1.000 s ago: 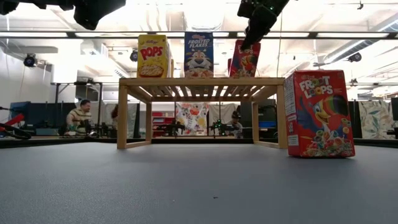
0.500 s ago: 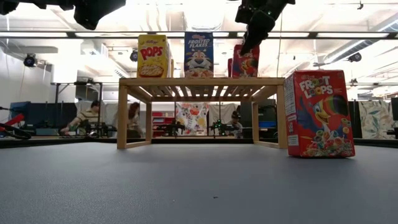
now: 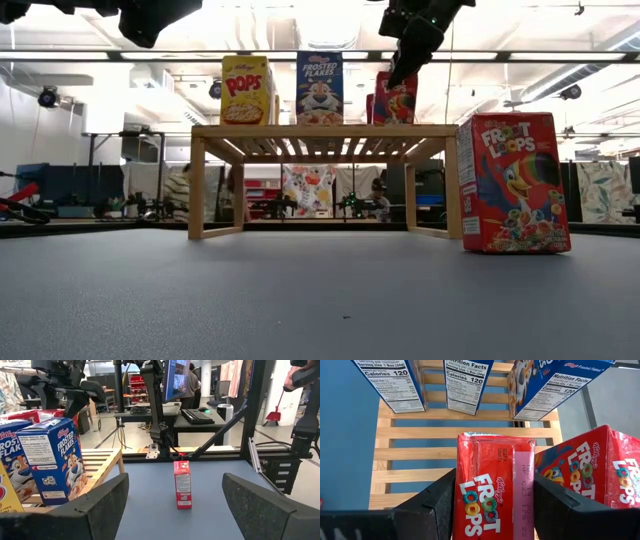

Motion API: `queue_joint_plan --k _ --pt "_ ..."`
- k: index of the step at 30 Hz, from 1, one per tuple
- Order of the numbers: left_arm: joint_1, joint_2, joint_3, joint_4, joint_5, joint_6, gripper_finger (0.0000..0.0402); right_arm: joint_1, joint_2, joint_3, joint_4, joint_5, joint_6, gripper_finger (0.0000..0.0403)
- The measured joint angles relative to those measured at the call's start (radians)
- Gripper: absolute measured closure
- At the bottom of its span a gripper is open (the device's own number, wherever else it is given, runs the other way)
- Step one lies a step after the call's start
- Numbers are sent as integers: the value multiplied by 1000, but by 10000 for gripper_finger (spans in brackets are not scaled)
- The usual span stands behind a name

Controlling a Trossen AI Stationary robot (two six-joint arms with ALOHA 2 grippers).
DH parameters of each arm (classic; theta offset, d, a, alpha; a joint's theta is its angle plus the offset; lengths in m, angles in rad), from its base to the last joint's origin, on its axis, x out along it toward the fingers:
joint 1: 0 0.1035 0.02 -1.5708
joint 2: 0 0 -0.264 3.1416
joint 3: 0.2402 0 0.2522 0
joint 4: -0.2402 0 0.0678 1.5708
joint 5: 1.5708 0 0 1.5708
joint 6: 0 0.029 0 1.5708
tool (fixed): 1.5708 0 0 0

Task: Stack cereal on shelf
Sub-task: Put the top red cereal box on the shelf aligned with the other red cereal box

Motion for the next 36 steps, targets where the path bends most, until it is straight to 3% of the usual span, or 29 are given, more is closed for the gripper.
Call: queue_joint_plan --k 36 --pt "0 0 0 1 0 -4 98 0 -2 0 21 -8 28 206"
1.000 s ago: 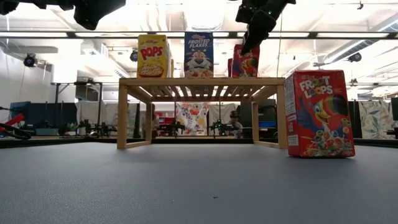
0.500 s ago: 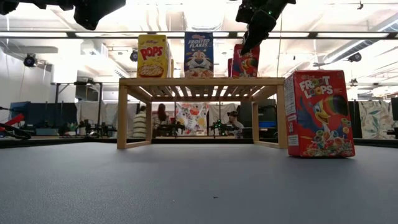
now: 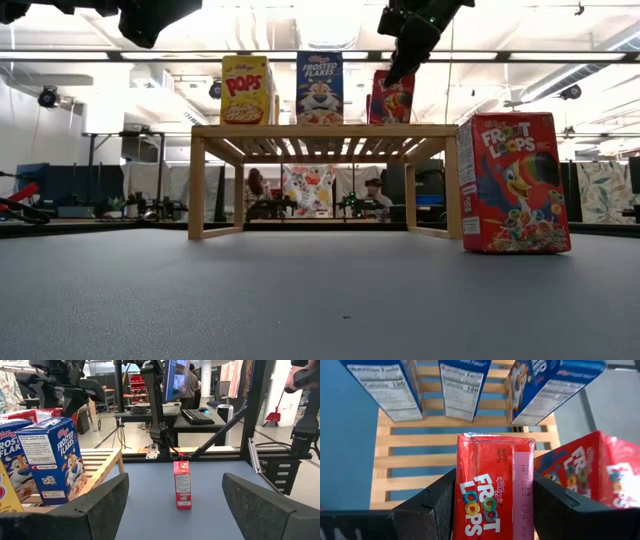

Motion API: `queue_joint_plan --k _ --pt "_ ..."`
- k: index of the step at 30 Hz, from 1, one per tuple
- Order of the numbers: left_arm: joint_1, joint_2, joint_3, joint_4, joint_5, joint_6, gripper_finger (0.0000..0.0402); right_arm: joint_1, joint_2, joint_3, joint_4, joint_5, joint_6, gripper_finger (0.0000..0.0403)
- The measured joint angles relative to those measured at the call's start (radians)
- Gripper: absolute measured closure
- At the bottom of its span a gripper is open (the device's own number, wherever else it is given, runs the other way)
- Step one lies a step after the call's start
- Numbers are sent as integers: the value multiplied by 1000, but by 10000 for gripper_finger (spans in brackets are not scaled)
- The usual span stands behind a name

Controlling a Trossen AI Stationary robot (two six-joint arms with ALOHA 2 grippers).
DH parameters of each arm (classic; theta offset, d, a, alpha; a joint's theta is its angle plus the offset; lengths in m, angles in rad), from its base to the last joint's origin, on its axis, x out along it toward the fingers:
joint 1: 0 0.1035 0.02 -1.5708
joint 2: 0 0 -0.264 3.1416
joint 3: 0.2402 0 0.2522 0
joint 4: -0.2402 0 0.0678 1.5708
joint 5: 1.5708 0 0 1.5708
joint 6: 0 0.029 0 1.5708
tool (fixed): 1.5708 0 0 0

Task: Stack cereal on shelf
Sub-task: Put the top red cereal box on the shelf aligned with the other red cereal box

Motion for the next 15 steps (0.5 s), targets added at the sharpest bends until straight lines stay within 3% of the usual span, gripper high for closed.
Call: queue_joint_plan --k 15 --pt "0 0 0 -3 -1 -4 98 5 -8 0 2 8 15 206"
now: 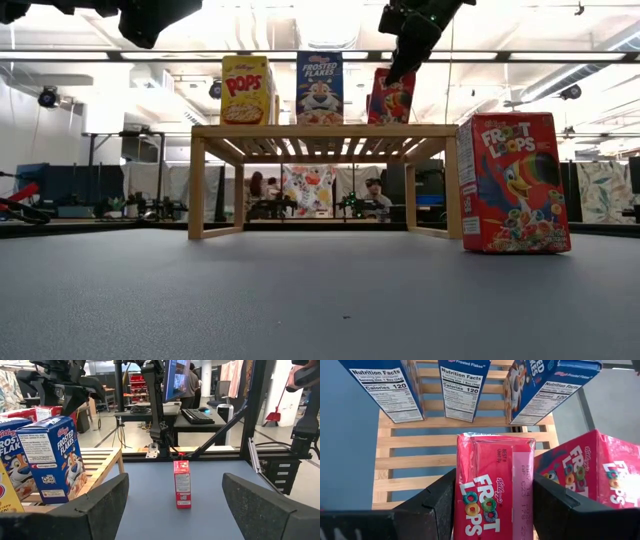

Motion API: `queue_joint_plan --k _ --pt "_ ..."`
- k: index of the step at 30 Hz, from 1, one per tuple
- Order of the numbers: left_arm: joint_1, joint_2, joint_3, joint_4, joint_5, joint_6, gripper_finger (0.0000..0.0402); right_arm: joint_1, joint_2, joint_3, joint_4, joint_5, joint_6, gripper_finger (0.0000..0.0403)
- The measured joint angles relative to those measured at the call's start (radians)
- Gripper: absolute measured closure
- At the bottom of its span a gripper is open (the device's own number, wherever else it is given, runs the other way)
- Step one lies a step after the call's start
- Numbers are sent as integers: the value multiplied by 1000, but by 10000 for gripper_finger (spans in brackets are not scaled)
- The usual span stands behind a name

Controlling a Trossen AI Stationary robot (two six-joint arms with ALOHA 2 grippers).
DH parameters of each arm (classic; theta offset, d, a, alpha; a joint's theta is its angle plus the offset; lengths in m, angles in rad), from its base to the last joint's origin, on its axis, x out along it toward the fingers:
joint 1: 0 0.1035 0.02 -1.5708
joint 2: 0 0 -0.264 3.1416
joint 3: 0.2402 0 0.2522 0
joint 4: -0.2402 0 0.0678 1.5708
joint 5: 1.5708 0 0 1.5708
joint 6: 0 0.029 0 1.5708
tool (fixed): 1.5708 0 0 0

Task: Stack cereal on shelf
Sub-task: Put the top red cereal box on the shelf aligned with the other red cereal box

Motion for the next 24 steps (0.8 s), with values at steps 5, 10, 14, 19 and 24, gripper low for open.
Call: queue_joint_plan --k 5,10,14,19,24 --pt "0 1 0 2 -1 0 98 0 0 0 -23 0 -17 206" --pt "0 2 0 3 0 -4 98 0 0 0 -32 0 -26 206" --pt "0 2 0 3 -1 -4 98 0 0 0 -31 0 -34 206" --pt "0 3 0 2 -1 -5 98 0 12 0 -29 0 -36 206" --pt "0 3 0 3 -1 -5 98 0 21 0 -30 -1 -34 206"
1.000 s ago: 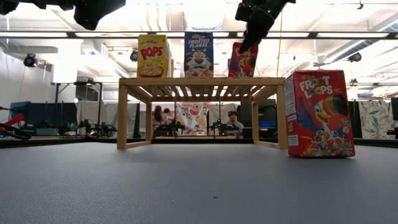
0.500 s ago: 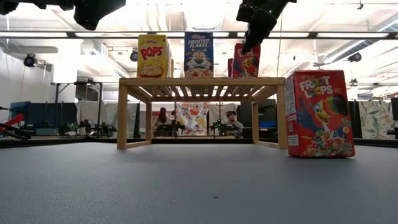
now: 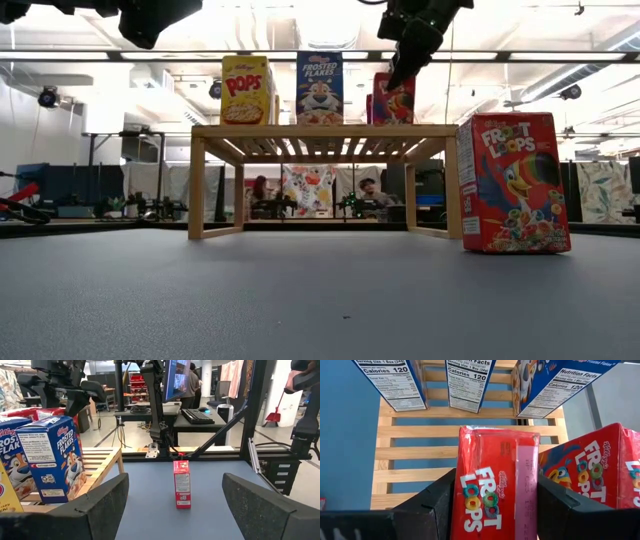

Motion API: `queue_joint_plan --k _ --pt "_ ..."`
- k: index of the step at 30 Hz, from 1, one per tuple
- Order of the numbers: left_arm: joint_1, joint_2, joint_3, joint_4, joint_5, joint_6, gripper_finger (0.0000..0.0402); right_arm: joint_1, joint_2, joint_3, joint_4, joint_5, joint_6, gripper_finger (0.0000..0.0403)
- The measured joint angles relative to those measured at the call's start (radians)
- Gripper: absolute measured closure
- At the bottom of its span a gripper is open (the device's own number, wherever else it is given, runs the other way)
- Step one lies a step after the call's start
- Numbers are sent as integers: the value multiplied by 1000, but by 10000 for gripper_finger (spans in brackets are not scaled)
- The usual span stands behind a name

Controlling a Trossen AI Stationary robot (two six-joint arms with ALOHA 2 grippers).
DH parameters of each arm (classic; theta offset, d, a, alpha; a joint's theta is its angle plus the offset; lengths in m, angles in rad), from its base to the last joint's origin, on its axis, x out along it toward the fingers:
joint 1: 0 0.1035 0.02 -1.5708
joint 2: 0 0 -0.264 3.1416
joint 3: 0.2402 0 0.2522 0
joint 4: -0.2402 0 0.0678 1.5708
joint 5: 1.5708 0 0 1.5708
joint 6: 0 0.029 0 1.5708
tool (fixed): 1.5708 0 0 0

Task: Stack cereal on shelf
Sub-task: Put the top red cereal box on the shelf aligned with the other red cereal box, then put the red cereal box on the shelf aligned with the other red cereal boxes

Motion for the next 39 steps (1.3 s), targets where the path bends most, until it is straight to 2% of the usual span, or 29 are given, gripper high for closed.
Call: queue_joint_plan --k 3,11,16,27,31,35,37,39 --pt "0 0 0 0 0 -2 98 0 0 0 0 0 0 190" --pt "0 0 0 0 0 -3 98 0 -3 0 6 0 19 97" --pt "0 0 0 0 0 -7 98 0 -25 1 -1 1 20 65" --pt "0 0 0 -1 0 -14 98 0 -82 122 -129 63 28 61" --pt "0 0 0 -1 -1 -14 98 1 -110 167 -166 146 93 63" --pt "0 -1 0 -1 -2 -23 98 6 -158 171 -244 96 165 67" --pt "0 -1 0 -1 -2 -34 98 20 -197 135 -249 50 197 67" --pt "0 0 0 -1 -2 -51 98 53 -242 80 -235 48 228 67"
